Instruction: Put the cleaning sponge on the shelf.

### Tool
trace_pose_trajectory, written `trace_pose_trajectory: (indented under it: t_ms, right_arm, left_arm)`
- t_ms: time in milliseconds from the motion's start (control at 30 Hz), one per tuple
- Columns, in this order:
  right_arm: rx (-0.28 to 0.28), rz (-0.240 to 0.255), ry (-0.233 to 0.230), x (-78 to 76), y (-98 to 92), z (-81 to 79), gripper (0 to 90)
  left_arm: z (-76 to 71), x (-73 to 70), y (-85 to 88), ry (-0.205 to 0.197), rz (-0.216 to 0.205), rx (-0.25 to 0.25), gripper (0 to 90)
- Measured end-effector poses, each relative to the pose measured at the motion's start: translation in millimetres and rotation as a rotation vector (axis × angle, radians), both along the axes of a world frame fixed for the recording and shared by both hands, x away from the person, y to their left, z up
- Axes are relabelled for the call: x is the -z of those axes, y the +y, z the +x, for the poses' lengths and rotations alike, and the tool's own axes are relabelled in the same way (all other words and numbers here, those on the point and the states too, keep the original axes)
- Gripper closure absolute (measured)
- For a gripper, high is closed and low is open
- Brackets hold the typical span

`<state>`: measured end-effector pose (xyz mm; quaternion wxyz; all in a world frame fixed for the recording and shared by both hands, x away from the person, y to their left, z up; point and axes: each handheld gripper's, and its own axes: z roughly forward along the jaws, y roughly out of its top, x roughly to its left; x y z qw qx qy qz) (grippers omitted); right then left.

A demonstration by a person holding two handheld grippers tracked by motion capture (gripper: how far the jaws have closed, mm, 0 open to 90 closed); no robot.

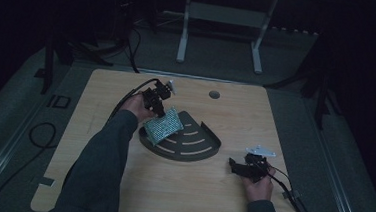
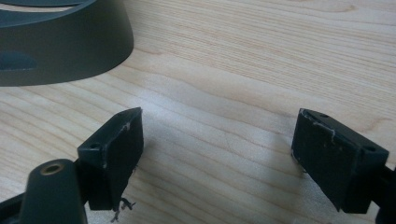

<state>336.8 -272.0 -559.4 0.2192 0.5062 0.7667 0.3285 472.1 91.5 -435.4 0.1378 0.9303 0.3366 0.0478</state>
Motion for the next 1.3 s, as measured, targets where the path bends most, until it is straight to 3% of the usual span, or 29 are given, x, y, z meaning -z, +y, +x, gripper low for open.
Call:
trace_pose_trajectory:
  t_ms: [767, 1033, 1200, 1300]
  right_arm:
    - [-0.001, 0.000, 0.000, 0.0, -0.1, 0.1, 16.4]
    - [-0.001, 0.000, 0.000, 0.0, -0.1, 0.2, 16.4]
    - [-0.003, -0.001, 0.000, 0.0, -0.3, 0.3, 16.4]
    - [-0.003, -0.001, 0.000, 0.0, -0.3, 0.3, 16.4]
  left_arm:
    - [-3.9, 18.2, -9.2, 0.009, 0.066, 0.019, 89.8]
    - [-5.8, 26.0, -16.4, -0.029, 0.167, 0.021, 89.2]
    - [-5.3, 29.7, -19.1, -0.037, 0.204, 0.021, 89.0]
    - [-5.0, 33.3, -19.9, -0.020, 0.226, 0.022, 89.9]
